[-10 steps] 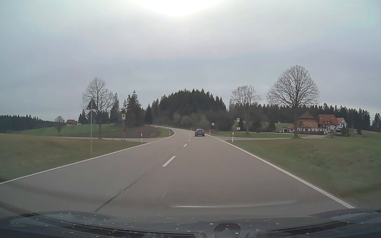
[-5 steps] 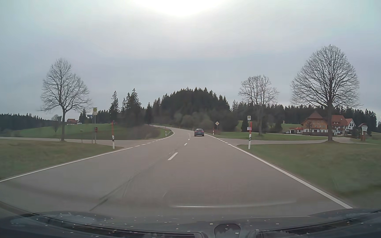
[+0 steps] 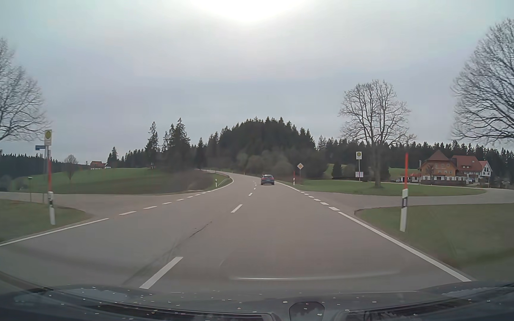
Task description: Follow the waypoints while adhering to traffic rules and regulations
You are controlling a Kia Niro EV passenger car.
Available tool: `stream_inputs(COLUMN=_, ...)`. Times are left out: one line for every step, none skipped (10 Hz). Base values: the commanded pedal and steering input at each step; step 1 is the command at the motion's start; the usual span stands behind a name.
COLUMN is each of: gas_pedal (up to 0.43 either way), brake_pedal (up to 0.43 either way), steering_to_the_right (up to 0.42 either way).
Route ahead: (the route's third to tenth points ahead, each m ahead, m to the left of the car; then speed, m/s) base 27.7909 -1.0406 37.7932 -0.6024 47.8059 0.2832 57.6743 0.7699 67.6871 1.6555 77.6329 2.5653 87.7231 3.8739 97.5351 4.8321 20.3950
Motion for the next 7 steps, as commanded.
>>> stream_inputs(gas_pedal=0.209, brake_pedal=0.0, steering_to_the_right=-0.004)
stream_inputs(gas_pedal=0.209, brake_pedal=0.0, steering_to_the_right=-0.004)
stream_inputs(gas_pedal=0.209, brake_pedal=0.0, steering_to_the_right=-0.004)
stream_inputs(gas_pedal=0.209, brake_pedal=0.0, steering_to_the_right=-0.004)
stream_inputs(gas_pedal=0.209, brake_pedal=0.0, steering_to_the_right=-0.005)
stream_inputs(gas_pedal=0.209, brake_pedal=0.0, steering_to_the_right=-0.005)
stream_inputs(gas_pedal=0.209, brake_pedal=0.0, steering_to_the_right=-0.006)
